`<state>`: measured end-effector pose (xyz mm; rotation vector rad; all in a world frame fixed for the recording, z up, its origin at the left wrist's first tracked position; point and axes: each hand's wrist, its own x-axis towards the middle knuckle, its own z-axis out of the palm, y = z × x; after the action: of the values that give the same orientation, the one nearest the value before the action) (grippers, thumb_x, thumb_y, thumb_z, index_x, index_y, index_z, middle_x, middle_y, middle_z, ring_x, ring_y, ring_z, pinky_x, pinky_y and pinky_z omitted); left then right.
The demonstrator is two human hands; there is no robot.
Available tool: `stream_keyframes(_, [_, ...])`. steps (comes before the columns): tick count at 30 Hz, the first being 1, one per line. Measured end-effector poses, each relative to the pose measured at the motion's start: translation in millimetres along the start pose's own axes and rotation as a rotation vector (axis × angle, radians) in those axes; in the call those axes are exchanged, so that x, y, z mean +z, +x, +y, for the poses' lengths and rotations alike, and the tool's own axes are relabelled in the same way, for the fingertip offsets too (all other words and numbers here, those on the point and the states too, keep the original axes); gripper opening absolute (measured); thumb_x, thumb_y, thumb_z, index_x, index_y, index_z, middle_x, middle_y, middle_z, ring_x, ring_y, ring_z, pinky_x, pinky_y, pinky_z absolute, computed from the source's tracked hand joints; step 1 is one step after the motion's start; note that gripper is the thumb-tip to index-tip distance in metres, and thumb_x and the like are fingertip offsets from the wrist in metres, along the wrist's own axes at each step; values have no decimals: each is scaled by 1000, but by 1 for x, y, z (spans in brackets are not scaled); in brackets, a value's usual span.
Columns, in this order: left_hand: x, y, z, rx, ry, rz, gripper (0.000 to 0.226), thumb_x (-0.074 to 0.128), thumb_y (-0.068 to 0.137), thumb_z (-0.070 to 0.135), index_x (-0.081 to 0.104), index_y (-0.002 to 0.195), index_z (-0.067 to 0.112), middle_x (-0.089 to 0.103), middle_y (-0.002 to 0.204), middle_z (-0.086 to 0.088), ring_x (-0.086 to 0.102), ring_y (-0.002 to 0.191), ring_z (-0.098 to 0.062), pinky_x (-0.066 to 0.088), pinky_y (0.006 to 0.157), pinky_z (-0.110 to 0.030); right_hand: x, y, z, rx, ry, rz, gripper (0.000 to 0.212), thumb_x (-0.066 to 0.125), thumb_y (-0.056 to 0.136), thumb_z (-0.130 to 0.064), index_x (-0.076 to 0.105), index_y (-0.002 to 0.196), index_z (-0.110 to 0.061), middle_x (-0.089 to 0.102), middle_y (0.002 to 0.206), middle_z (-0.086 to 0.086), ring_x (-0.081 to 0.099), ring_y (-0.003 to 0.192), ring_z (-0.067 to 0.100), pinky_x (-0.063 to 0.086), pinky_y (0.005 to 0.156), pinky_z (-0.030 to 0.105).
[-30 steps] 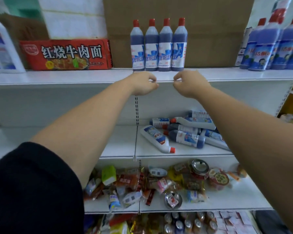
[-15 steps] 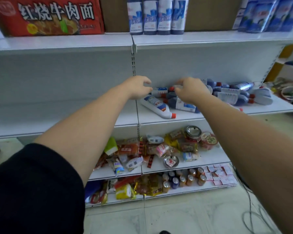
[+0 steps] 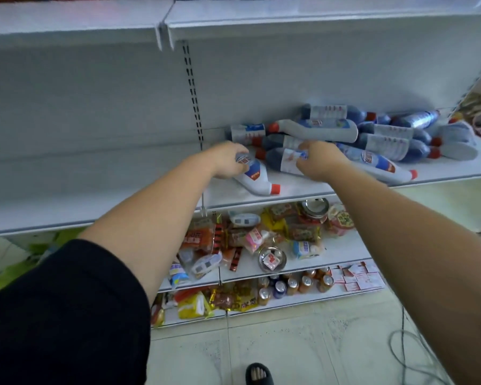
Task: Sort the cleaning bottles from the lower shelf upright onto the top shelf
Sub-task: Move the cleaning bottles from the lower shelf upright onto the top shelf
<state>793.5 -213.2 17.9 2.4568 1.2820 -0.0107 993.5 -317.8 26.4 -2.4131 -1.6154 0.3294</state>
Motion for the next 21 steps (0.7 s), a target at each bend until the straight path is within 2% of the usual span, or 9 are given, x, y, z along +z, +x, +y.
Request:
stream_keyframes(5, [12,57,3,18,126,-57,55,61,96,41,47,147,24,43,154,-8,43,138,-29,36,114,-41,14,46,24,24,-74,-83,53,57,97,-31,45,145,-14,47,146,18,48,129,37,43,106,44])
stream_keyframes(8, [15,84,1,12,159,-114,67,66,93,41,38,153,32,32,162,-4,33,146,-29,30,119,-47,19,66,36,1,-122,-92,54,63,89,-40,53,137,-17,56,135,14,54,120,34,48,100,43])
stream_keyframes(12, [12,107,-3,-31,216,-241,91,77,80,51,28,156,40,28,163,-2,30,147,-30,32,116,-49,20,86,43,-91,-237,-131,46,68,81,-46,61,117,-19,61,109,6,53,101,26,47,87,38])
stream_keyframes(15, [7,116,-6,-82,240,-297,106,79,74,59,18,159,35,24,166,-3,28,148,-30,30,117,-47,22,98,43,-104,-311,-180,45,70,78,-53,58,104,-18,54,103,4,52,106,27,48,95,40])
stream_keyframes(17, [6,117,-6,-106,287,-302,111,76,73,65,16,160,31,23,165,-3,29,148,-30,31,116,-46,23,103,42,-106,-322,-221,46,70,76,-56,53,99,-20,52,104,7,49,103,27,47,95,37])
stream_keyframes(19, [2,115,-5,-119,417,-313,108,69,71,77,21,159,35,23,163,-5,28,145,-32,33,114,-47,25,105,40,-82,-282,-265,56,74,75,-55,50,108,-16,51,105,6,48,97,25,46,85,34])
stream_keyframes(21, [0,113,-7,-140,502,-353,105,60,69,86,27,157,37,23,159,-8,27,144,-33,34,113,-47,28,105,37,-56,-208,-304,75,78,73,-50,43,126,-10,54,110,6,54,98,26,49,85,37])
